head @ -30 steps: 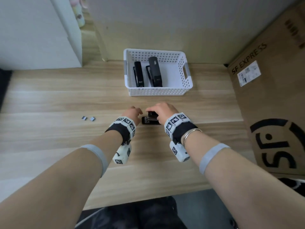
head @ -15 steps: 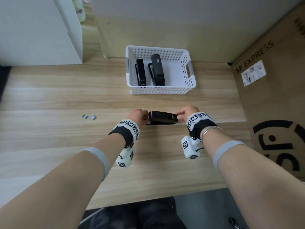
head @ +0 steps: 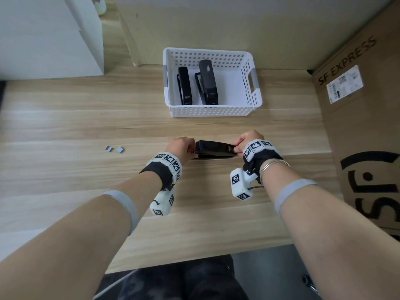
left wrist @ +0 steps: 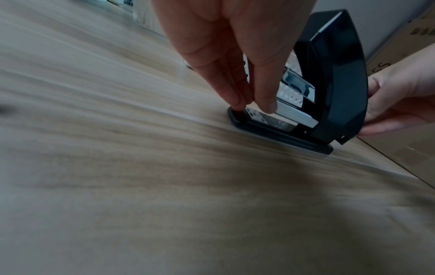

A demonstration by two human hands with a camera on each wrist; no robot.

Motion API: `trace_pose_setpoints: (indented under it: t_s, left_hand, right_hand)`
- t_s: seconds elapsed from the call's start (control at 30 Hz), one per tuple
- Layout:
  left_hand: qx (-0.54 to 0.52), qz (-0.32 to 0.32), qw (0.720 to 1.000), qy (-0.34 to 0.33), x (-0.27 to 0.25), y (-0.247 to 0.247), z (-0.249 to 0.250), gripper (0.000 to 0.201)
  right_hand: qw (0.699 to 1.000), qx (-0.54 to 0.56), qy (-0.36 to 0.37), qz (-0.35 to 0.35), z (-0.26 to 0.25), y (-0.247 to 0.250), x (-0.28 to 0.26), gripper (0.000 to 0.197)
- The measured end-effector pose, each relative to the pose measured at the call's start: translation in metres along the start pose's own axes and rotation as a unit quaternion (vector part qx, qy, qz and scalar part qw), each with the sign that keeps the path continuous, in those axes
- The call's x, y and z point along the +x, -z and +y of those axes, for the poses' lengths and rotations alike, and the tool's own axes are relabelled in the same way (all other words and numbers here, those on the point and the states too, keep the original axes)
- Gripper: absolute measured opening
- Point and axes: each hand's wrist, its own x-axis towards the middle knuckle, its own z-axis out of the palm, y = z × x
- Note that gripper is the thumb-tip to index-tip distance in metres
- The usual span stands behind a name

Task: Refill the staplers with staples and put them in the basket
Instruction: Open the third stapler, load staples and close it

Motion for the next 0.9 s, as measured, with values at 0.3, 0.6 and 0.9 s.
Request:
trace_pose_setpoints:
  t_s: [0.3, 0.6, 0.9]
  left_hand:
    - [0.013, -0.013, 1.0, 0.002, 0.0, 0.004, 0.002, 0.025]
    - [0.051, -0.019, 0.998, 0.013, -0.018, 0.032, -0.033, 0.018]
    - [0.13, 0.018, 0.983, 0.131, -0.039, 0.071, -0.086, 0.035]
  right_hand:
    - [1.0, -0.001, 0.013, -0.018, -0.002, 0.007, -0.008, 0.021]
    - [0.99, -0.125, 0.001, -0.06, -0.025, 0.01, -0.02, 0.024]
    - [0.983, -0.176, 0.052, 0.002, -0.067, -0.004, -0.044, 0.03]
